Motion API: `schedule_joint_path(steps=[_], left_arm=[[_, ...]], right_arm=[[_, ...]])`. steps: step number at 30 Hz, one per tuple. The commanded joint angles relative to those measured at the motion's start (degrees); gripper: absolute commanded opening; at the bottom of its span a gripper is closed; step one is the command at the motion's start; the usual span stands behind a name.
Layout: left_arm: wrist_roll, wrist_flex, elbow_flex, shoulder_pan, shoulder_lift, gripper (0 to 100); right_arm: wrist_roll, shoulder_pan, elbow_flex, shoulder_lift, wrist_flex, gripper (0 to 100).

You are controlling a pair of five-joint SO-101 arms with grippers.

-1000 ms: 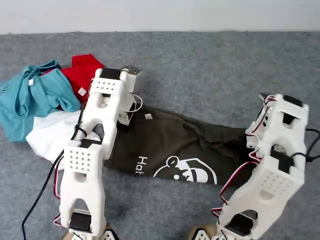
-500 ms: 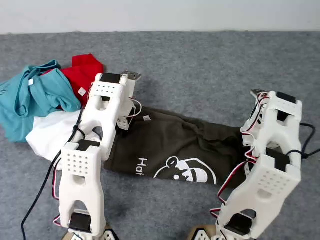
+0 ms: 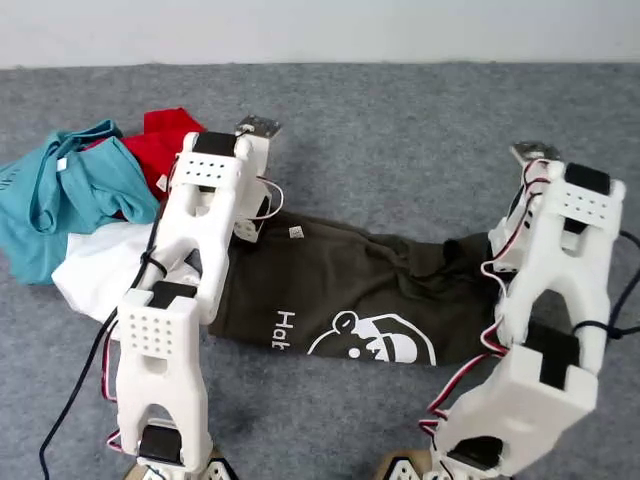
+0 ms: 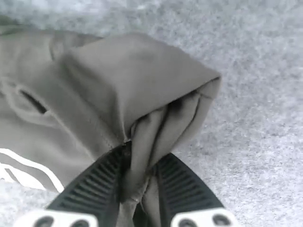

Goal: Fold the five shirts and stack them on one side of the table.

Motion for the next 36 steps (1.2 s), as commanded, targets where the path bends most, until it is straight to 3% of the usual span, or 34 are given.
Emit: schedule_joint_path(steps=[1,14,24,36], left_arm=[[-1.32,-0.44,-1.8,-0.18,-4.13,9],[-1.41,-0.18,-1.8,-0.88,-12.57,9],[-1.41,-0.09,-1.54,-11.69,-19.87,9],[-1.41,-0.09,-1.45,-14.77,-20.04,9]], right_arm=[[0.79,-3.03,-1.32,-4.44,1.63,1.1],[-4.75,-20.88,-1.32,-9.01,1.19,1.1],[-7.47,-37.85,-6.24,-8.31,0.75,1.1],[-10.55,-48.22,-24.0,9.54,1.01,1.1]])
